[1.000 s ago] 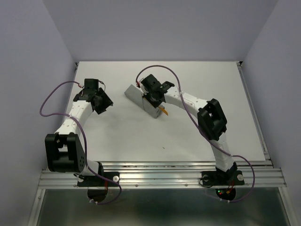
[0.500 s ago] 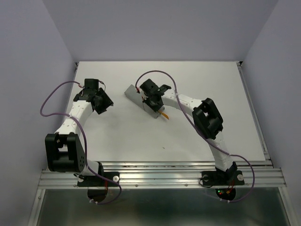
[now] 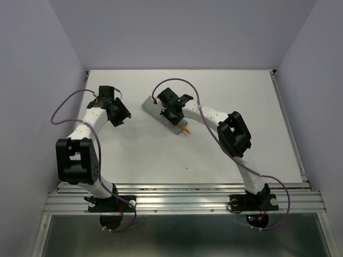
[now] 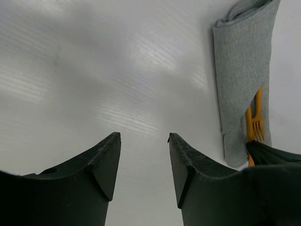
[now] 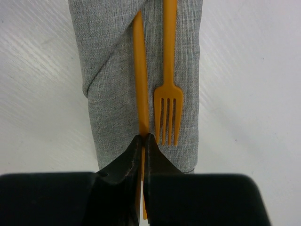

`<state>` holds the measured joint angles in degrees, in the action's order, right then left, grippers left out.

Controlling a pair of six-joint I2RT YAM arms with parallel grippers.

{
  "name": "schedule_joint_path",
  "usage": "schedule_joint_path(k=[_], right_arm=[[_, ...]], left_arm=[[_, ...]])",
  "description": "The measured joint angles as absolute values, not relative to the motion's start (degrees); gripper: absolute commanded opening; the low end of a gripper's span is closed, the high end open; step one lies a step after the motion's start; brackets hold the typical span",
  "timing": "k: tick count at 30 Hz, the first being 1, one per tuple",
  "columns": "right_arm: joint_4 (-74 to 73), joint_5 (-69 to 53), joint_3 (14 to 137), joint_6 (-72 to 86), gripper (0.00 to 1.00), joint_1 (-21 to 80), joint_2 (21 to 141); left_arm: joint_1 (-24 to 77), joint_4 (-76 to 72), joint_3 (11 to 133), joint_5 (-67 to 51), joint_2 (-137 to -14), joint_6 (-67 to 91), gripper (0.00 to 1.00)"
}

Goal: Fold the napkin into a case and place the utensils inside
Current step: Stuff the knife into the folded napkin.

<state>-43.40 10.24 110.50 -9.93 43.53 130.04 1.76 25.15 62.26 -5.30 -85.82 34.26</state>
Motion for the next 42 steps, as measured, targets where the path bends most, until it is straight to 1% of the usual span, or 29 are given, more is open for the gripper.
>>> schedule_joint_path(k=[2,5,13,19,27,36,42], right_arm=[[-43.79,10.04,112.07,-10.09,0.01,43.53,130.82],[-44.38,9.80,113.99,-10.31,0.01,43.53,132.16],[-45.36,9.06,114.78,-10.35,0.01,43.53,132.68],[-45.89,8.75,117.43,-10.74,0.01,43.53,133.73],[-46.15,8.54,121.78,-11.11,0.01,43.53,137.97],[-46.37,8.51,126.45,-11.73,0.01,43.53,140.25],[-46.57,8.51,127.04,-12.12,0.01,43.53,140.86]], left_arm=[[1.76,25.17,66.06,-6.22,-90.61,34.09,0.55],[1.76,24.29,74.87,-7.99,-100.18,34.02,0.55],[1.76,23.97,94.45,-10.46,-119.17,33.78,0.54],[1.80,25.06,102.10,-10.57,-128.49,33.26,0.54],[2.92,28.84,114.80,-11.18,-135.74,30.96,0.54],[5.85,29.45,115.33,-12.12,-136.64,30.22,0.54],[6.42,28.53,114.76,-12.78,-136.64,30.22,0.54]])
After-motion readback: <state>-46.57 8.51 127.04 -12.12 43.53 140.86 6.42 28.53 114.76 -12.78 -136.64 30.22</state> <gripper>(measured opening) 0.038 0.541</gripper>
